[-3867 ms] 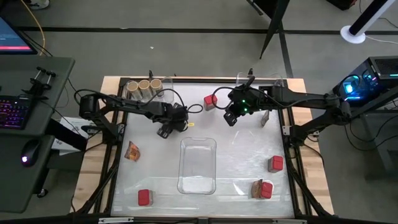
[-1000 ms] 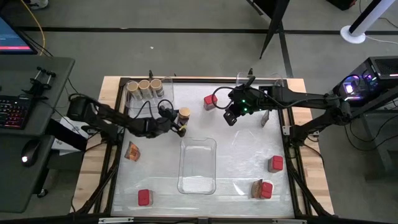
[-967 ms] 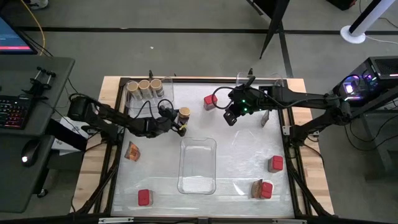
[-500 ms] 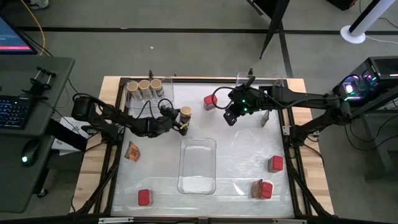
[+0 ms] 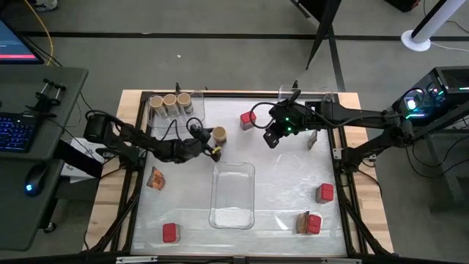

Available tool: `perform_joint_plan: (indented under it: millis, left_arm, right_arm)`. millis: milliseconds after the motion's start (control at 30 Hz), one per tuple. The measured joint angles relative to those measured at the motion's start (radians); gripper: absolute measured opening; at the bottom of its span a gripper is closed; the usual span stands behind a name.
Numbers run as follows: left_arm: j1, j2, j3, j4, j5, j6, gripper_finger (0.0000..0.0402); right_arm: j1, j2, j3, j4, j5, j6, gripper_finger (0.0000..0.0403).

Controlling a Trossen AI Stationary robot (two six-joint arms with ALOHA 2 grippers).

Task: Sort spices by type
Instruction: Put the gold seasoning bottle into the top left transparent bin

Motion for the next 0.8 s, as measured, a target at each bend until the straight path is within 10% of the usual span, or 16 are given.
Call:
perform_joint_plan:
  millis: [533, 800]
  left_arm:
    - [-0.047, -0.152, 0.047, -0.07, 0.094, 0.325, 0.0345]
    - [0.134, -0.106, 0.583, -1.025, 0.353, 0.248, 0.0345]
  right_arm:
    - [0.0, 0.0, 0.0, 0.0, 0.0, -0.018, 0.0]
    - [0.0, 0.0, 0.0, -0.001, 0.0, -0.034, 0.0]
